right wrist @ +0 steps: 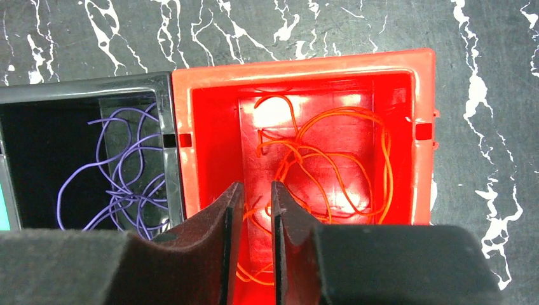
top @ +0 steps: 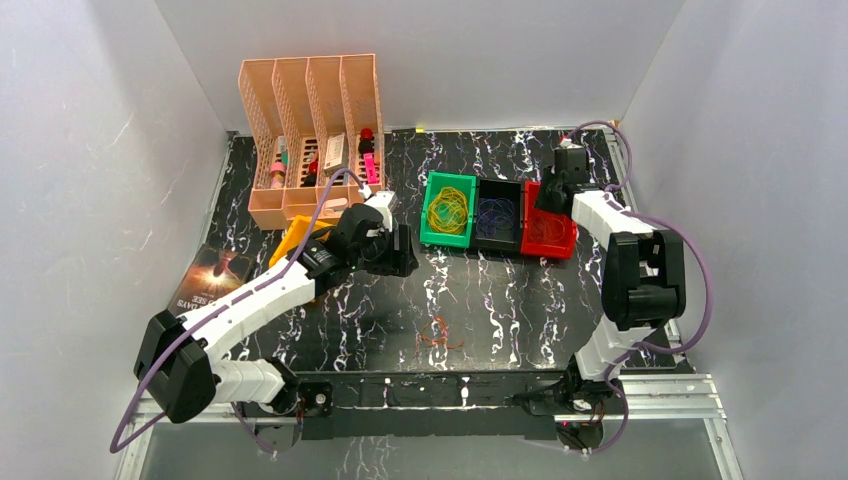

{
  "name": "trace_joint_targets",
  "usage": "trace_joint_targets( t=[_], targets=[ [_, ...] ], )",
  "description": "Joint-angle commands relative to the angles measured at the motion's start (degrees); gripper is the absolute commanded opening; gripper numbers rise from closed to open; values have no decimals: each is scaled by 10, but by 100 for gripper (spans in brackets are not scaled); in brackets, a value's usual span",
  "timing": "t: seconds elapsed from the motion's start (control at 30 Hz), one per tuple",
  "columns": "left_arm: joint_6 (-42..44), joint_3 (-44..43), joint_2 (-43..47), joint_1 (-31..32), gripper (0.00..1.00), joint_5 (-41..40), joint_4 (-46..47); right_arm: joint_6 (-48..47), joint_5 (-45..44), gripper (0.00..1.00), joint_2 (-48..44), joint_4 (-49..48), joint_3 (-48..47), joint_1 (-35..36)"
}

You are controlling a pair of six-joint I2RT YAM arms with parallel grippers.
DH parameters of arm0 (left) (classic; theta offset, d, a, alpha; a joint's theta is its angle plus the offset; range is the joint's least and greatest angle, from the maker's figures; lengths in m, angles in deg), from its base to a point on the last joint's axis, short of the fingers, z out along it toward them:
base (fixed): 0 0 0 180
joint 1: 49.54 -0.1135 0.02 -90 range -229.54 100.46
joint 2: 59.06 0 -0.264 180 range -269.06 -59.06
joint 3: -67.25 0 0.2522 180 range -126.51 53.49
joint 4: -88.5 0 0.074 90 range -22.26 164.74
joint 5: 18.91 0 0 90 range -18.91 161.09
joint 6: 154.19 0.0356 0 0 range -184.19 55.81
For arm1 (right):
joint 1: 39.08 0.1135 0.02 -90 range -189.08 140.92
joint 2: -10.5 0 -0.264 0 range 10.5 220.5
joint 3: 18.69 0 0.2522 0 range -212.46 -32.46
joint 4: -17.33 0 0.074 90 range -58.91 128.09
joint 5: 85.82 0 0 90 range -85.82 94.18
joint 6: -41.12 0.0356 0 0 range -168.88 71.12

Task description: Untangle the cables

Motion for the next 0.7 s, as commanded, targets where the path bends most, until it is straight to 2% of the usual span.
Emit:
trace_joint_targets(
  t=[0.0,0.27,0.47,0.67],
  targets=[
    [3,-12,14,-1,66,-2,-4,0,0,31,-31,11,-17,-2],
    [4,-13,9,-2,66,-1,-2,17,16,32,-76,10,8,-2],
    [6,-16,7,-2,66,1,0,49,28,33,-150,-17,53,-2],
    [8,1,35,-2,66,1,29,89,122,34,-224,-36,92,-2]
  ],
)
